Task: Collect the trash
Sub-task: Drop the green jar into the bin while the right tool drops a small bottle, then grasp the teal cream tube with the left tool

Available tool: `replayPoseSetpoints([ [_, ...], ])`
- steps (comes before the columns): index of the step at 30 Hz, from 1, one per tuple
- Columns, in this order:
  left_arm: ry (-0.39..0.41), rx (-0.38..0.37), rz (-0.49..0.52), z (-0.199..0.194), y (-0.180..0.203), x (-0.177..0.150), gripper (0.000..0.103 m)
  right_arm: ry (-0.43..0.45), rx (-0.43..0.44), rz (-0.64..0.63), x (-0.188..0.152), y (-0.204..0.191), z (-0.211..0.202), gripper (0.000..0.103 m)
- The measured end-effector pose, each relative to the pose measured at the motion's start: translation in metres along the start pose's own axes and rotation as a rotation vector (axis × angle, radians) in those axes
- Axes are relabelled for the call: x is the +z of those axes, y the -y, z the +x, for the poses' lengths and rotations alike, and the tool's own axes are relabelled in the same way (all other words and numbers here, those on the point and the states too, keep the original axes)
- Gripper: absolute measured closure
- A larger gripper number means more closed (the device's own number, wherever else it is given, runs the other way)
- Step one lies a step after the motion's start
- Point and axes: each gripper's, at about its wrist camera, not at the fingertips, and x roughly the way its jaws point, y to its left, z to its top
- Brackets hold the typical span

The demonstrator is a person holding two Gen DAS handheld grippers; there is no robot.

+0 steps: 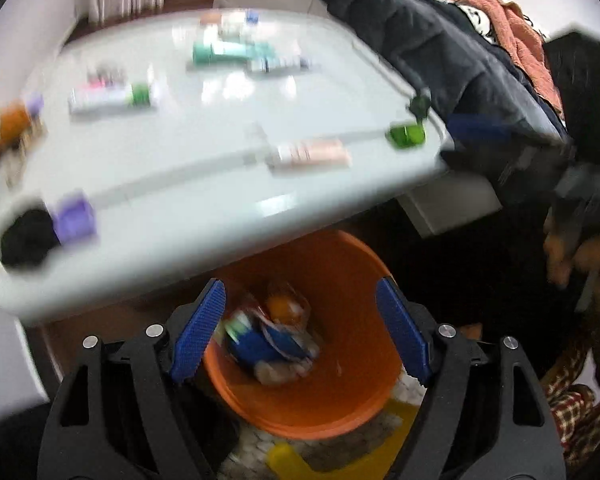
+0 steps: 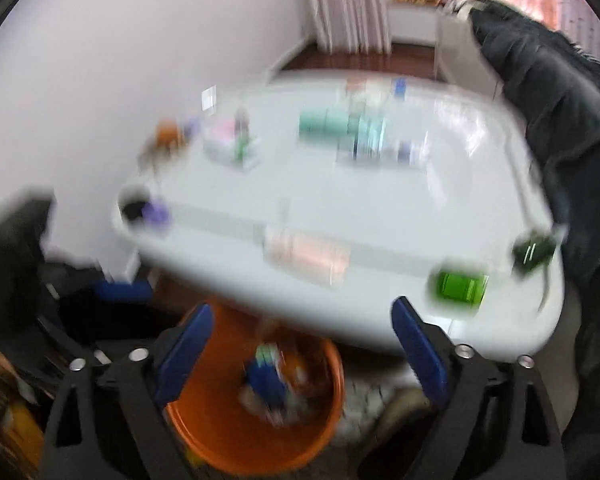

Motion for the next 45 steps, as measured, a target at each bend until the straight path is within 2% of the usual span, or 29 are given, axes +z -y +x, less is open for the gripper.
replayPoseSetpoints([
  [2,0.049,0.037,0.047,-0.009,-0.001,0.023,0.026,0.116,0.072,0.04,0.036,0.01,-0.021,0.005],
  [4,0.084,0.056,0.068,-0.014,-0.003,0.047,0.021,0.186,0.154,0.074,0.065,0.019,-0.031,0.005],
  [6,0.127,0.08,0.076,-0.018,-0.009,0.077,0.017,0.212,0.205,0.106,0.085,0.027,-0.029,0.005],
  [7,0.141,0.087,0.078,-0.017,-0.01,0.088,0.015,0.193,0.227,0.127,0.098,0.032,-0.022,0.005],
  [9,0.18,0.093,0.088,-0.015,-0.016,0.114,0.015,0.167,0.233,0.139,0.111,0.039,-0.008,0.005],
  [11,0.214,0.076,0.127,-0.006,-0.021,0.14,0.015,0.158,0.179,0.162,0.116,0.048,0.009,0.005],
  [13,0.229,0.037,0.208,0.007,-0.025,0.161,0.015,0.164,0.147,0.182,0.113,0.061,0.021,0.005],
  [14,0.219,0.003,0.286,0.019,-0.026,0.172,0.015,0.165,0.142,0.192,0.109,0.069,0.027,0.005],
  [15,0.214,0.003,0.343,0.029,-0.027,0.18,0.015,0.154,0.123,0.202,0.105,0.077,0.034,0.005],
  [17,0.176,0.01,0.451,0.057,-0.031,0.196,0.015,0.115,0.063,0.214,0.101,0.089,0.04,0.005],
  [19,0.127,0.043,0.512,0.084,-0.037,0.212,0.015,0.114,0.042,0.22,0.1,0.098,0.04,0.005],
  [21,0.07,0.027,0.545,0.11,-0.045,0.226,0.015,0.111,0.033,0.242,0.1,0.107,0.04,0.005],
  [24,0.007,-0.004,0.559,0.14,-0.053,0.24,0.015,0.115,0.063,0.304,0.1,0.121,0.039,0.005],
  [27,-0.049,0.018,0.588,0.163,-0.055,0.246,0.019,0.128,0.093,0.327,0.101,0.129,0.035,0.005],
  [28,-0.061,-0.002,0.577,0.167,-0.058,0.246,0.02,0.132,0.091,0.322,0.102,0.128,0.033,0.005],
  [30,-0.076,-0.056,0.489,0.168,-0.065,0.25,0.037,0.144,0.072,0.303,0.104,0.125,0.028,0.005],
  [32,-0.06,-0.052,0.368,0.165,-0.073,0.253,0.063,0.159,0.043,0.286,0.105,0.123,0.025,0.005],
  [33,-0.056,-0.031,0.315,0.163,-0.076,0.253,0.07,0.164,0.038,0.285,0.104,0.123,0.023,0.005],
  [35,-0.049,-0.013,0.241,0.157,-0.08,0.245,0.071,0.177,0.042,0.298,0.104,0.126,0.02,0.005],
  [40,-0.065,0.004,0.148,0.144,-0.077,0.226,0.07,0.178,0.07,0.318,0.102,0.127,0.02,0.005],
  [43,-0.079,0.103,0.174,0.149,-0.075,0.225,0.046,0.185,0.067,0.309,0.104,0.124,0.02,0.005],
  [45,-0.062,0.136,0.186,0.151,-0.073,0.224,0.046,0.19,0.056,0.299,0.104,0.122,0.021,0.005],
])
